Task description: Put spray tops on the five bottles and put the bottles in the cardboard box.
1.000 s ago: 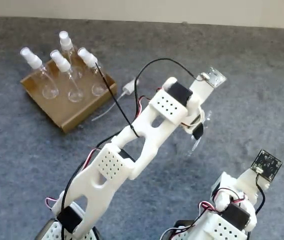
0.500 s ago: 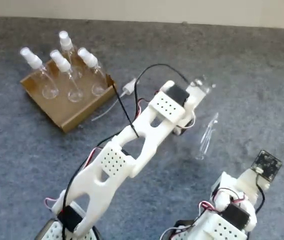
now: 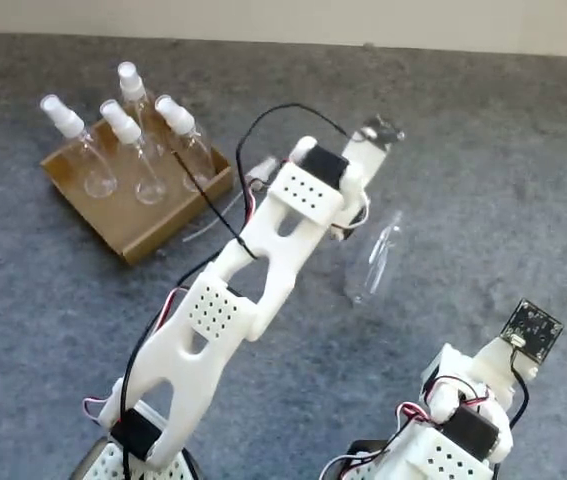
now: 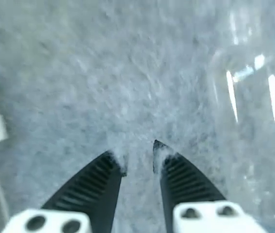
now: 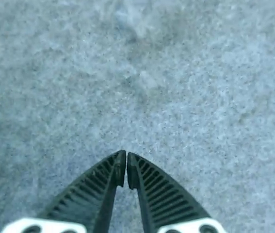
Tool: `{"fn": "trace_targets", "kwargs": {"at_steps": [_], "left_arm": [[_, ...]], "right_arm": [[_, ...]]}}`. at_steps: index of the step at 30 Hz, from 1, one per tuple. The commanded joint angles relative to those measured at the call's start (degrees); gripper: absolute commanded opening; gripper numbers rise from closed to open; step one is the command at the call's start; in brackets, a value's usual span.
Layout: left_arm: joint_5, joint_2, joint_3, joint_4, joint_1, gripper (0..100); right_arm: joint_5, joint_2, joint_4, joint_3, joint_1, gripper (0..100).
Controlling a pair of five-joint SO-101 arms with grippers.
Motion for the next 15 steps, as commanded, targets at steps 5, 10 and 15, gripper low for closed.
{"fn": "trace_targets", "kwargs": {"at_steps": [5,10,15], "left_arm": [[-0.09,-1.54,-12.44,0.7,-1.27,6],[-0.09,-1.71,-12.79,0.7,-1.01,6],[0.26,-1.8,-12.79,0.7,0.92,6]], "right_arm": [[-0.44,-0.57,0.22,8.04,1.27,0.5],[-0.44,-0.57,0.4,8.04,8.48,0.5],[-0.44,-0.57,0.4,8.13,13.67,0.5]]}}
